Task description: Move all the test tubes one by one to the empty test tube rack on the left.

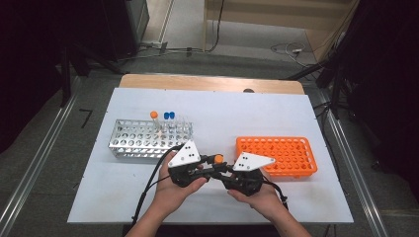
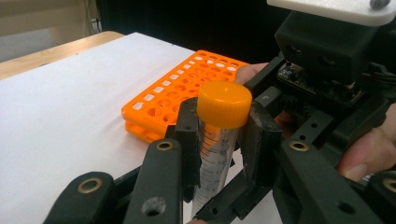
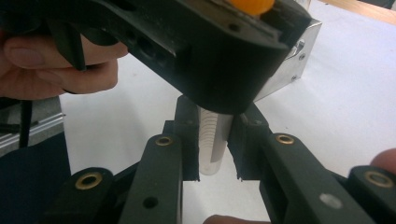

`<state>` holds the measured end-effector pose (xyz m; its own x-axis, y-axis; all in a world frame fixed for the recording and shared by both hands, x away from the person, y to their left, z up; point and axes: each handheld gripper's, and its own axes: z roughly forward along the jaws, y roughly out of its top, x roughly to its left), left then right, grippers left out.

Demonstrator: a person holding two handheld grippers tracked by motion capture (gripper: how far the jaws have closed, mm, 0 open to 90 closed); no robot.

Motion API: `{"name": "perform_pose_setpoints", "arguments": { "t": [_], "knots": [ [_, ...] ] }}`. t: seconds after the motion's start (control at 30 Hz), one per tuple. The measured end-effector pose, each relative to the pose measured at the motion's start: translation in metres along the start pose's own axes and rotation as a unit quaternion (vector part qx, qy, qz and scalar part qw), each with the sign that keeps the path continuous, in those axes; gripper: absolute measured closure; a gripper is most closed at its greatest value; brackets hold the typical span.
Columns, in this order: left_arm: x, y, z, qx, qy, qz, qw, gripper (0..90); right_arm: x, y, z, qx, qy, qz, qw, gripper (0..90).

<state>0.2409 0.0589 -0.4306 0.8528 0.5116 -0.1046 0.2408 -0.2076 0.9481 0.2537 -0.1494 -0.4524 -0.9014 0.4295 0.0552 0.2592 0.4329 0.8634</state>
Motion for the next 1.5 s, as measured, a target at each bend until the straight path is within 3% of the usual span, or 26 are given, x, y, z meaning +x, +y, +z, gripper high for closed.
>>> {"name": "perform_pose_setpoints", "arguments": {
  "t": [0.1, 0.2, 0.4, 0.7, 0.93, 1.1, 1.5],
  "knots": [
    [0.001, 0.0, -0.002, -0.007, 0.006, -0.001, 1.0, 71.4, -0.001, 0.0, -0.001, -0.004, 0.0, 0.003, 1.0, 71.0],
    [0.006, 0.002, -0.01, -0.02, 0.021, -0.007, 0.9996, 71.4, -0.004, -0.002, -0.005, -0.007, 0.006, 0.006, 0.9999, 63.3],
    [0.023, -0.002, -0.033, -0.027, 0.055, -0.018, 0.998, 71.5, -0.017, -0.011, -0.021, -0.017, 0.009, 0.008, 0.9998, 28.3],
    [0.056, -0.006, -0.073, -0.042, 0.119, -0.035, 0.9914, 71.5, -0.039, -0.023, -0.051, -0.03, -0.02, 0.039, 0.9986, 2.8],
    [0.085, -0.009, -0.101, -0.049, 0.172, -0.047, 0.9828, 71.5, -0.052, -0.037, -0.074, -0.027, -0.046, 0.05, 0.9973, 0.0],
    [0.108, -0.01, -0.116, -0.055, 0.21, -0.055, 0.9745, 71.5, -0.059, -0.048, -0.089, -0.03, -0.057, 0.06, 0.9961, 0.0],
    [0.147, -0.008, -0.123, -0.08, 0.271, -0.081, 0.9558, 71.4, -0.071, -0.068, -0.113, -0.038, -0.083, 0.078, 0.9927, 0.0]
  ]
}}
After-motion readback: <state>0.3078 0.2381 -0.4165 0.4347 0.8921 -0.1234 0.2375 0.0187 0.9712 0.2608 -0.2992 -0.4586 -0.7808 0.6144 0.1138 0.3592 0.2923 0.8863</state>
